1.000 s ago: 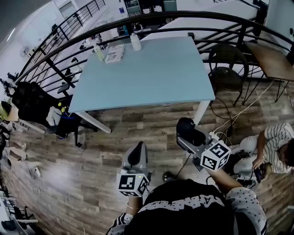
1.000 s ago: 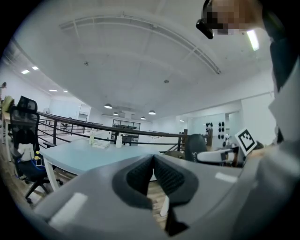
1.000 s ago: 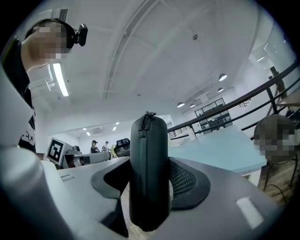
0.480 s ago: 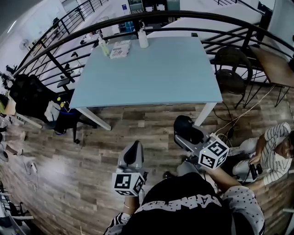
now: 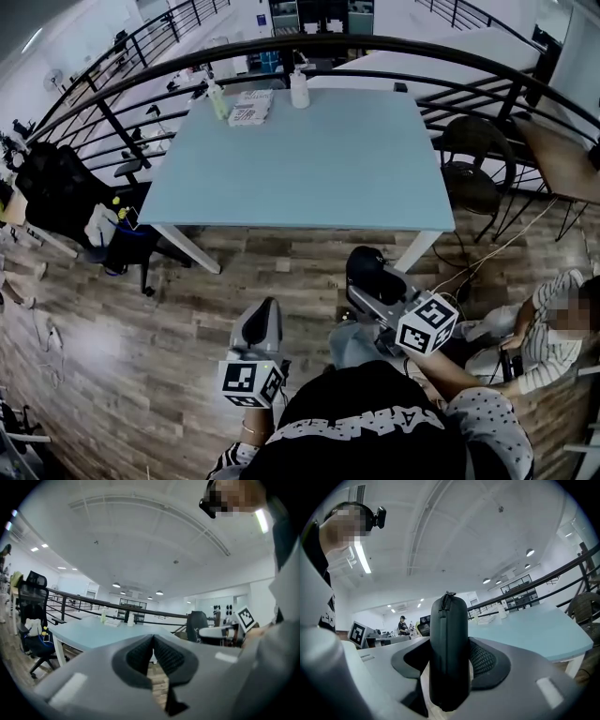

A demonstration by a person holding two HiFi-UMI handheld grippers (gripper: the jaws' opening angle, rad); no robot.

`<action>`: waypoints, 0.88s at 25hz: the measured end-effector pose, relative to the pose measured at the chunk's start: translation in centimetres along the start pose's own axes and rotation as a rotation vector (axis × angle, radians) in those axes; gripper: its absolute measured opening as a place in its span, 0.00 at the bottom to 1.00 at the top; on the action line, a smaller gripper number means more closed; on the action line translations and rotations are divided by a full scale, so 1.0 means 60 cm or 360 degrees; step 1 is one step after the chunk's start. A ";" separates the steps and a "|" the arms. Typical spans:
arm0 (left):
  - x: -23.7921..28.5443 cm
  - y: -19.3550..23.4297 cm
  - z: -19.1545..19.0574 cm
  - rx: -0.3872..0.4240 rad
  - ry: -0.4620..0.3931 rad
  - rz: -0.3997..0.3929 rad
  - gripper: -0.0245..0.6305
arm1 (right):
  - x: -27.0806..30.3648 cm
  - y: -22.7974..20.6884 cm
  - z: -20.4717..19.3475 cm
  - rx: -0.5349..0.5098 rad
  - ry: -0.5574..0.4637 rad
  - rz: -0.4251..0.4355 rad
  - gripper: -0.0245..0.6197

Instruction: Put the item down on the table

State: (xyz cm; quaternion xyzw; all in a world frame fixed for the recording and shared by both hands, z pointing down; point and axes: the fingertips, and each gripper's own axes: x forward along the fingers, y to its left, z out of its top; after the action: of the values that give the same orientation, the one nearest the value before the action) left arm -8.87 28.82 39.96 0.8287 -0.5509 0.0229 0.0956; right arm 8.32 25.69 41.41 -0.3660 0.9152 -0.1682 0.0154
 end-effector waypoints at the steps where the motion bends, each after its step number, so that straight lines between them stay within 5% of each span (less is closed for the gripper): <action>1: 0.006 0.005 0.001 -0.0002 -0.0003 0.0007 0.04 | 0.008 -0.006 0.002 -0.0003 0.0003 0.0004 0.44; 22: 0.260 0.063 0.011 0.0016 0.0071 -0.0049 0.04 | 0.133 -0.222 0.032 0.0114 -0.0005 -0.0087 0.44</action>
State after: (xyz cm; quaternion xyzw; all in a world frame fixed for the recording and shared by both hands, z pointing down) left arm -6.26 13.11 42.02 0.8369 -0.5357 0.0428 0.1040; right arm 11.63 10.74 44.61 -0.3903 0.8982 -0.2006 0.0252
